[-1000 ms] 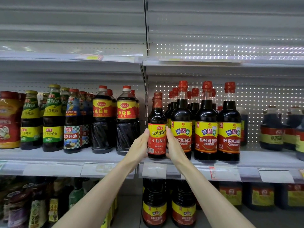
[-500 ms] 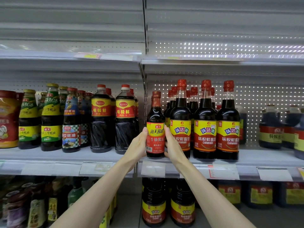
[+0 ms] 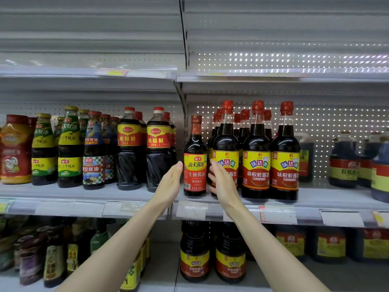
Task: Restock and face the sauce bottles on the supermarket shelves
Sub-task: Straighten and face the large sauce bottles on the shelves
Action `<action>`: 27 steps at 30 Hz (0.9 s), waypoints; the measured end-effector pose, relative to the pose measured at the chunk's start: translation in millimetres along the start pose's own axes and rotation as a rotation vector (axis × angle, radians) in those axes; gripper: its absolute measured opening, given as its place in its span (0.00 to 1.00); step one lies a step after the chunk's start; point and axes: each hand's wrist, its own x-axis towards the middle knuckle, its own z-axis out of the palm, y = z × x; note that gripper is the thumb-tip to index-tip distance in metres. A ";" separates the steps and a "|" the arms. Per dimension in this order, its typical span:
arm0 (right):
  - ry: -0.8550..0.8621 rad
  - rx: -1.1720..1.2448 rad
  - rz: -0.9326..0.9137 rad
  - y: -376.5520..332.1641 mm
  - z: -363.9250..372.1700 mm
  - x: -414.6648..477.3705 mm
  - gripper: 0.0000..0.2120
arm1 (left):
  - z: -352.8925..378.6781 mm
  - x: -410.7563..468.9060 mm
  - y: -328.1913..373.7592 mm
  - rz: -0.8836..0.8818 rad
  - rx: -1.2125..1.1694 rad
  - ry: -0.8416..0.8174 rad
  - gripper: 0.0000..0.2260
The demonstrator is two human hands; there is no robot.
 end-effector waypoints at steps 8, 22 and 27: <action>-0.001 -0.064 -0.091 -11.1 -54.6 -37.5 0.18 | 33.4 -40.1 20.3 0.114 0.090 0.056 0.19; -0.111 -0.165 0.136 59.8 -239.7 -176.1 0.03 | 220.3 -199.1 -20.5 -0.128 0.055 0.084 0.10; -0.131 -0.158 0.309 119.1 -278.2 -219.1 0.02 | 271.2 -237.7 -59.7 -0.291 0.054 0.050 0.14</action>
